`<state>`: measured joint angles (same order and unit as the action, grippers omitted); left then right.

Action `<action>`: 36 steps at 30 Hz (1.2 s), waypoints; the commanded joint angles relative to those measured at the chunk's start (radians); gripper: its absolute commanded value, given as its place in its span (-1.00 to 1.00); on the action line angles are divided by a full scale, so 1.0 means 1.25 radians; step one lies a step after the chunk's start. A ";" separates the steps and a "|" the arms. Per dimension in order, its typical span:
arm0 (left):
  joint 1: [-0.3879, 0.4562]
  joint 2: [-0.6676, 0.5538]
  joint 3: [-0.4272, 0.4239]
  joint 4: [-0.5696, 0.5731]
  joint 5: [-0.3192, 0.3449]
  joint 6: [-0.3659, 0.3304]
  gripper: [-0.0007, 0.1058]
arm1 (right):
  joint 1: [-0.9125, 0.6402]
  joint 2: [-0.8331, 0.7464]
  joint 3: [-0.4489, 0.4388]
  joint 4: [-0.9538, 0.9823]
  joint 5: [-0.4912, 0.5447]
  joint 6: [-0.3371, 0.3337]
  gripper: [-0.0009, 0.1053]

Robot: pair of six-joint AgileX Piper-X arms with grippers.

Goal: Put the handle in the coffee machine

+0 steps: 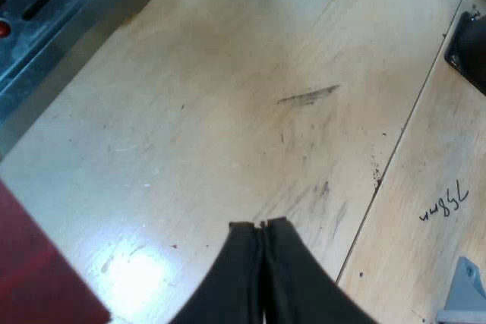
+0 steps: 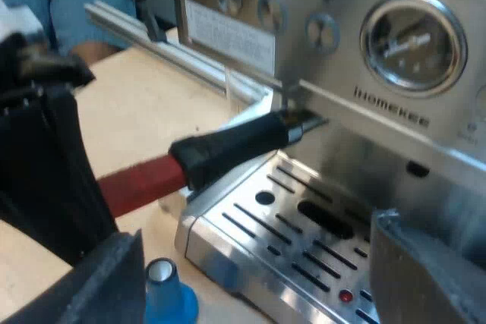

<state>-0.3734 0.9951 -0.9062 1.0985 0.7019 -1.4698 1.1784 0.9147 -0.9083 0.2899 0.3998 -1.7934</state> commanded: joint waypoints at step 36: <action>0.088 -0.185 -0.002 0.003 -0.203 -0.010 -0.98 | 0.001 -0.006 -0.005 -0.028 -0.130 0.002 0.41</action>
<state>-0.2637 0.7702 -0.9062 1.0983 0.4640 -1.4742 1.1784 0.9147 -0.9083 0.2721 0.2484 -1.7858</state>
